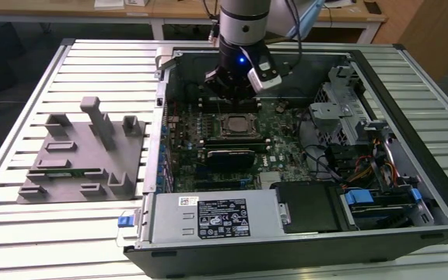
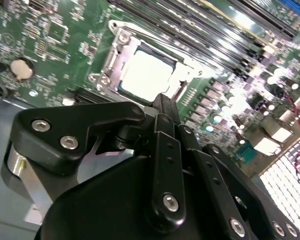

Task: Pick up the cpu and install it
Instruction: 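Install the first cpu locking lever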

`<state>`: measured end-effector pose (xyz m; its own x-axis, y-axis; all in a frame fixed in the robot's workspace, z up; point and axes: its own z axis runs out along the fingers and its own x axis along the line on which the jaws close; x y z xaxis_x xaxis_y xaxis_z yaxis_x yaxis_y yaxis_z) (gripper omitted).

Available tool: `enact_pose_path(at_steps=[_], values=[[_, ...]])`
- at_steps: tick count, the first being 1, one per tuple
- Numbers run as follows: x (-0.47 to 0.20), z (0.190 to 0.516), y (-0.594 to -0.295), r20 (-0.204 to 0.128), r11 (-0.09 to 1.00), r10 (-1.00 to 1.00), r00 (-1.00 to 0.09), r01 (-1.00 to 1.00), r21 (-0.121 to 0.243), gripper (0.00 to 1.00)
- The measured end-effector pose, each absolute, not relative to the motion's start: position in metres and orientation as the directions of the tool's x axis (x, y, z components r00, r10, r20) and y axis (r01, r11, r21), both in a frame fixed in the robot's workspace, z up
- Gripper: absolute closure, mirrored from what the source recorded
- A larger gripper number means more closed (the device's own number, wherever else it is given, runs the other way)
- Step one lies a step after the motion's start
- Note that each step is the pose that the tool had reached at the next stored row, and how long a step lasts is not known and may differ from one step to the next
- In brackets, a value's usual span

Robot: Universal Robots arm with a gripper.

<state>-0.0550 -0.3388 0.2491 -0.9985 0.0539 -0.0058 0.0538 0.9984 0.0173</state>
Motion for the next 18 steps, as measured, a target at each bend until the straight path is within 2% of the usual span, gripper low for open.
enact_pose_path(at_steps=[15,18], values=[[-0.103,0.249,-0.339,-0.011,0.998,0.054,-0.998,0.054,0.019,0.89],[-0.108,0.249,-0.339,-0.01,0.998,0.054,-0.998,0.054,0.046,0.89]])
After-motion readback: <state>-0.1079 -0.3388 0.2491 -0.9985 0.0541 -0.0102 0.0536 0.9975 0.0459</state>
